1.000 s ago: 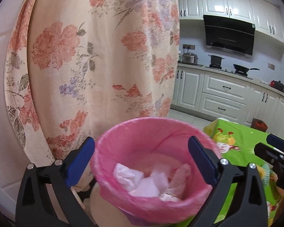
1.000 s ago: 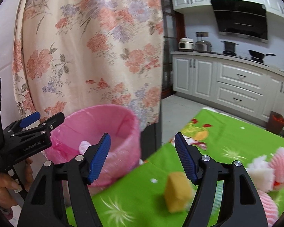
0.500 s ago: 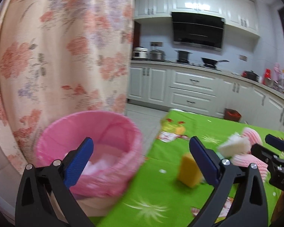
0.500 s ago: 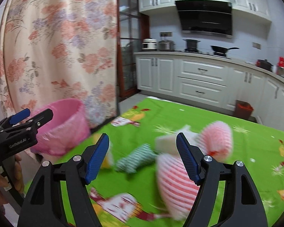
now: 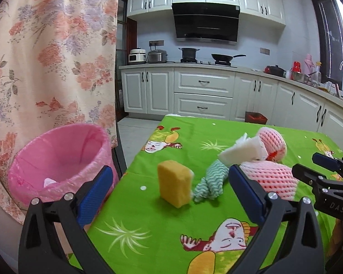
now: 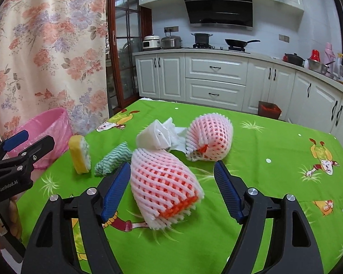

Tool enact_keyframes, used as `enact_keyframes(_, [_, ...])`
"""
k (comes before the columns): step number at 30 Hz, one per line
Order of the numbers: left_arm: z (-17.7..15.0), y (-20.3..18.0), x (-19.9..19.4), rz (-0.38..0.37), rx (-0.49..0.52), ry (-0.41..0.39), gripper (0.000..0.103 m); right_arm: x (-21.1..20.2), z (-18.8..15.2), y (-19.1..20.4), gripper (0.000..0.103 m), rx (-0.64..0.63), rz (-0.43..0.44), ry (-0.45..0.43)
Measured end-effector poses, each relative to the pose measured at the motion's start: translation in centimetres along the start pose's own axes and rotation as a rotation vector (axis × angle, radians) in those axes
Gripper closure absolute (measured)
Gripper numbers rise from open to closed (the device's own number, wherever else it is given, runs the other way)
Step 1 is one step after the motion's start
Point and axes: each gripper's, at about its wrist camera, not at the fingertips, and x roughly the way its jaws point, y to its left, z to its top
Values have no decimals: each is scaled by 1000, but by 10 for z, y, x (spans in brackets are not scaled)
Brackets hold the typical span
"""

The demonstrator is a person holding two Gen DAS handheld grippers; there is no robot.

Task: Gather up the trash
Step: 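Grasp the yellow sponge with the left tool while the right tool grasps the pink foam net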

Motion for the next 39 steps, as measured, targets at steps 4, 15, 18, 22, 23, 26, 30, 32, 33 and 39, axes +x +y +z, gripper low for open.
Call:
enact_keyframes(4, [-5,1,3,2,5,8,5,2,-6,0,30,-6,-2,16])
enact_keyframes(15, [-13,7,16,-17,25,59,5,31,-8,2,22,-2,2,112])
enact_keyframes(18, [-10,5,25,-24,41,61,5,43,-8,2,19,-16,-16,148])
enact_keyframes(22, [-8,4,34,-24,32,74,5,56,-6,1,19,-7,-18,186])
enact_keyframes(23, [-8,4,37,-23,30,81,5,58,-6,2,19,-13,-20,190])
enact_keyframes(26, [-8,3,44,-18,36,97,5,65,-7,7,19,-34,-17,209])
enact_keyframes(30, [-8,4,53,-11,24,117,5,73,-9,11,19,-51,-5,230])
enact_keyframes(32, [-8,4,58,-9,15,129,5,74,-11,11,28,-53,9,232])
enact_keyframes(33, [-9,4,59,-8,13,132,5,74,-11,11,37,-53,19,235])
enact_keyframes(39, [-8,2,73,-6,-12,161,5,66,-14,6,68,-45,54,215])
